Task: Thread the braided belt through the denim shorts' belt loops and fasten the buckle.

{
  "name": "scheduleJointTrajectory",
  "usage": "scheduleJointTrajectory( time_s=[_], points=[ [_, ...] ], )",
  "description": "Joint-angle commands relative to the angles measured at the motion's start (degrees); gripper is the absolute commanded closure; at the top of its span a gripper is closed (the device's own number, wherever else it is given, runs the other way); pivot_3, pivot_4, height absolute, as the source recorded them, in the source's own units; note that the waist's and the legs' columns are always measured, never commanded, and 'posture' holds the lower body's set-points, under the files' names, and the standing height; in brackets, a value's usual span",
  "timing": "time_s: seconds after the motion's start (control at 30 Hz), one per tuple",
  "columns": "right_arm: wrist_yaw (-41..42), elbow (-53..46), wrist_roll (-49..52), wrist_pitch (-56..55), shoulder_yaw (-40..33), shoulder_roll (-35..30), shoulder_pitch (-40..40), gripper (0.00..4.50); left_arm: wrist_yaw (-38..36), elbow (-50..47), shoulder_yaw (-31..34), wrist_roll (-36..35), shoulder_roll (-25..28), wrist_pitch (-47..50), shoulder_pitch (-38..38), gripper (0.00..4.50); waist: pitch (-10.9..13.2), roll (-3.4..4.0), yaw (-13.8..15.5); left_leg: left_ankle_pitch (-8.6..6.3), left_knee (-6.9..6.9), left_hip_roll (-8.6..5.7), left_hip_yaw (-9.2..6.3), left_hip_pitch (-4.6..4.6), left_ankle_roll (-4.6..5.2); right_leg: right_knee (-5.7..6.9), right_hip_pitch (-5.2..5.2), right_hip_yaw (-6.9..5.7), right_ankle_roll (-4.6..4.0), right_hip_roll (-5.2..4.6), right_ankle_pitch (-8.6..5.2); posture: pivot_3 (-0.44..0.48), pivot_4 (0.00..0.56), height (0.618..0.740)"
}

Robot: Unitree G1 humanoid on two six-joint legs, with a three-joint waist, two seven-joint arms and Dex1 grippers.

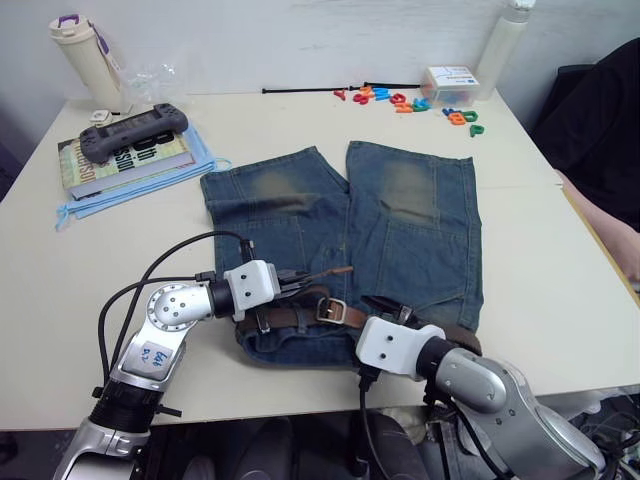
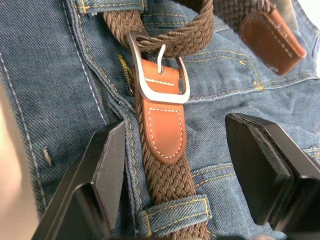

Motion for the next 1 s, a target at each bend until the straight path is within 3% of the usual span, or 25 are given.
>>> scheduleJointTrajectory(
  time_s=[0.03, 0.2, 0.23, 0.33, 0.47, 0.5, 1.0],
  points=[
    [0.0, -3.8, -3.2, 0.2, -0.4, 1.4, -0.7, 1.17, 0.4, -1.9, 0.5, -0.1, -0.3, -0.8, -0.4, 4.5, 0.0, 0.0, 0.0, 0.0, 0.0, 0.0, 0.0, 0.0, 0.0, 0.0, 0.0, 0.0, 0.0, 0.0, 0.0, 0.0, 0.15, 0.659],
    [0.9, -3.4, -5.3, 0.3, 0.0, 2.7, -0.3, 1.17, 0.8, -2.1, 0.4, -0.1, -0.6, -0.5, -0.4, 4.5, 0.0, 0.0, 0.0, 0.0, 0.0, -0.01, 0.0, 0.0, 0.0, 0.02, 0.0, 0.0, 0.0, 0.01, 0.0, 0.0, 0.15, 0.659],
    [1.2, -3.3, -5.7, 0.3, 0.0, 3.0, -0.2, 1.4, 0.8, -2.1, 0.4, -0.1, -0.7, -0.5, -0.4, 4.5, 0.0, 0.0, 0.0, 0.0, 0.0, -0.01, 0.0, 0.0, 0.0, 0.02, 0.0, 0.0, 0.0, 0.01, 0.0, 0.0, 0.15, 0.659],
    [2.0, -3.2, -6.5, 0.1, -0.2, 3.5, 0.0, 2.41, 0.9, -2.0, 0.3, 0.0, -0.7, -0.5, -0.5, 4.5, 0.0, 0.0, 0.0, 0.0, 0.01, -0.01, 0.0, 0.0, 0.0, 0.04, 0.0, 0.0, 0.0, 0.01, 0.0, 0.0, 0.15, 0.659],
    [3.0, -2.9, -7.3, 0.2, -0.3, 4.3, 0.0, 4.31, 0.8, -2.0, 0.2, 0.1, -0.7, -0.8, -0.5, 4.5, 0.0, 0.0, 0.0, 0.0, 0.03, -0.01, 0.0, 0.0, 0.0, 0.05, 0.0, 0.0, 0.0, 0.01, 0.0, 0.0, 0.15, 0.659],
    [3.2, -2.8, -7.5, 0.3, -0.3, 4.5, 0.0, 4.47, 0.7, -1.9, 0.1, 0.2, -0.6, -1.1, -0.5, 4.5, 0.0, 0.0, 0.0, 0.0, 0.03, -0.01, 0.0, 0.0, 0.0, 0.05, 0.0, 0.0, 0.0, 0.01, 0.0, 0.0, 0.15, 0.659],
    [6.0, -4.9, -11.0, 0.8, -3.3, 5.0, 0.2, 4.47, -4.9, 0.5, 3.0, -2.6, 4.6, -1.8, -2.3, 4.5, 0.0, 0.0, 0.0, 0.0, 0.04, -0.02, 0.0, 0.01, 0.0, 0.08, -0.01, 0.0, 0.0, 0.02, 0.0, 0.0, 0.15, 0.659]
  ],
)
